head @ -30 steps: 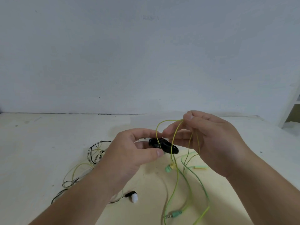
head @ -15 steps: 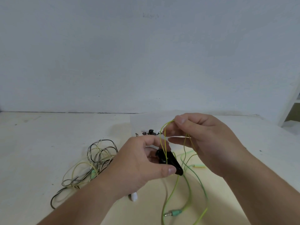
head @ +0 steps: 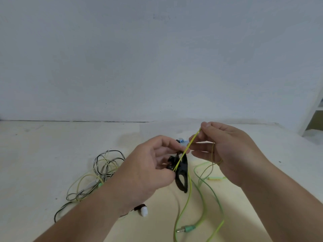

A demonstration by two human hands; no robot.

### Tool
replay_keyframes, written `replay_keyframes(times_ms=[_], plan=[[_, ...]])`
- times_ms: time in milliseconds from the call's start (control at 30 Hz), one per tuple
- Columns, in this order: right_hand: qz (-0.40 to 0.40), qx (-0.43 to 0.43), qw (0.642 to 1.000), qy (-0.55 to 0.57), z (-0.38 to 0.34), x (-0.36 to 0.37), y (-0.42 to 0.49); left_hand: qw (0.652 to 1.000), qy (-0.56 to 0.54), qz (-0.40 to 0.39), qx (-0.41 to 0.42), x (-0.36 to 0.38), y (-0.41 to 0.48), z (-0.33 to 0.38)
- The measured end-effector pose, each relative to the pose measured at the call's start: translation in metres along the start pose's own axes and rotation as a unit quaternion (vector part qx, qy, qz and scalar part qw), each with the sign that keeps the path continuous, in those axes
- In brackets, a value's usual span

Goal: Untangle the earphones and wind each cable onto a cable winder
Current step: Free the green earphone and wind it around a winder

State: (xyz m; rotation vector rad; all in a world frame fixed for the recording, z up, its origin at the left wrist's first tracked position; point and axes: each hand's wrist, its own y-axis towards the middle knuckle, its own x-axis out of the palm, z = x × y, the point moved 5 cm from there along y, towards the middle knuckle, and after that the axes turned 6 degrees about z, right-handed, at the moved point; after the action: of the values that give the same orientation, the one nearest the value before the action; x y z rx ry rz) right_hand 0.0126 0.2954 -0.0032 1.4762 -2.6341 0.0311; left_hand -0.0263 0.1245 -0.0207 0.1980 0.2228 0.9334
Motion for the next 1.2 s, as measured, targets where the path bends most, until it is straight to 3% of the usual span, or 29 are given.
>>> replay_keyframes(times_ms=[167,433,600,700,900,1033,1200], plan=[[-0.042,0.035,0.998,0.027,0.001,0.005,-0.005,1.000,-0.020,0.004,0.017,0.002,0.001,0.003],[-0.044,0.005,0.998,0.047,-0.003,0.002,-0.002,0.998,0.032,0.042,0.044,-0.002,0.003,0.002],[-0.019,-0.027,0.997,-0.075,0.002,-0.003,0.002,0.998,0.037,0.016,0.057,-0.005,0.002,0.005],[-0.041,-0.028,0.984,-0.172,0.008,-0.003,0.003,0.996,-0.024,0.045,0.067,-0.009,0.003,0.012],[-0.209,-0.078,0.900,-0.374,0.018,0.025,-0.018,0.977,-0.055,0.183,0.092,-0.034,0.009,0.014],[-0.331,-0.113,0.866,-0.358,0.013,0.040,-0.036,0.966,-0.005,0.237,0.106,-0.047,0.009,0.013],[-0.372,-0.109,0.866,-0.315,0.004,0.035,-0.041,0.958,0.084,0.249,0.117,-0.046,0.008,0.013]])
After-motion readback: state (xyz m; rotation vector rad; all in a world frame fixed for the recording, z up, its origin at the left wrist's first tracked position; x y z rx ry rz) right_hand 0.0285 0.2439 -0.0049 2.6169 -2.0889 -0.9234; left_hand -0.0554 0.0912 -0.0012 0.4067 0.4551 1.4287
